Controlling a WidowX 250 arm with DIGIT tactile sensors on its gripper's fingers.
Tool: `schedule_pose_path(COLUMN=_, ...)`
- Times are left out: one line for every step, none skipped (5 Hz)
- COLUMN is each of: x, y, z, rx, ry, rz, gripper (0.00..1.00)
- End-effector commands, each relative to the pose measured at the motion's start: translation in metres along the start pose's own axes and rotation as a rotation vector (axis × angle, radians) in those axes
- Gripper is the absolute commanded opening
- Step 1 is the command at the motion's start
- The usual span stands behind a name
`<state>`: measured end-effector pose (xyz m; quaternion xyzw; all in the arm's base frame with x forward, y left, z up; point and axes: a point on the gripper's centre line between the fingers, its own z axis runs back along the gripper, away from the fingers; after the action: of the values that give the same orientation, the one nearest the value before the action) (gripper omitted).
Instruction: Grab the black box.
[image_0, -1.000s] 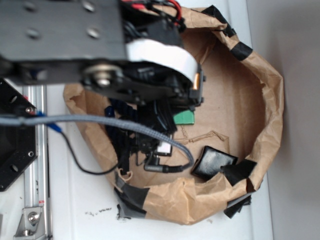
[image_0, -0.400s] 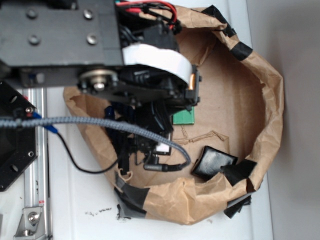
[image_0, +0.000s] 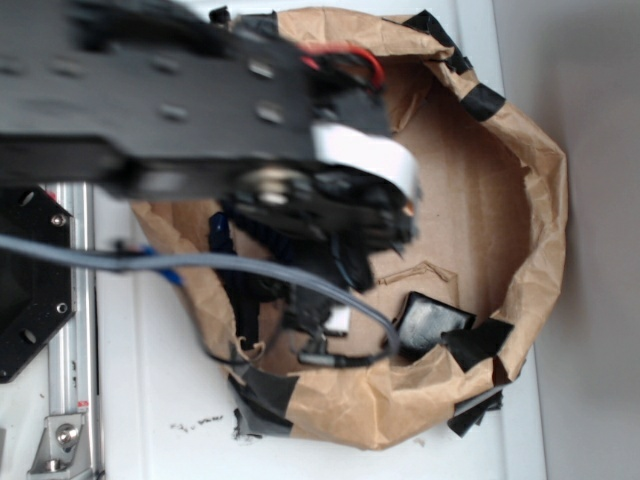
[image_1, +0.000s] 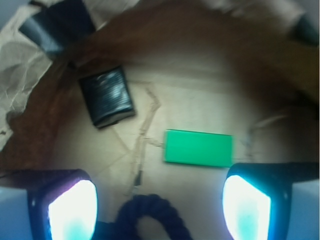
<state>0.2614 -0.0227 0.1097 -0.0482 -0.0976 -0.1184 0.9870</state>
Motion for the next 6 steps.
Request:
schedule_pose_path(x=0.032, y=-0.028, z=-0.017, rx=-0.026, ry=-0.003, rz=-0.132, gripper=1.0)
schedule_pose_path(x=0.035, y=-0.035, z=-0.037, rx=0.014, ry=0.043, rz=-0.172, gripper=1.0)
schedule_pose_path(x=0.026, y=-0.009, z=-0.035, rx=0.078, ry=0.055, rz=-0.139, gripper=1.0)
schedule_pose_path(x=0.022, y=0.018, z=-0.015, rx=0.122, ry=0.003, rz=-0.107, gripper=1.0)
schedule_pose_path(x=0.016, y=0.05, z=0.001, rx=0.136, ry=-0.037, rz=-0.05, gripper=1.0)
schedule_pose_path(x=0.017, y=0.055, z=-0.008, rx=0.068, ry=-0.018, rz=-0.048, gripper=1.0)
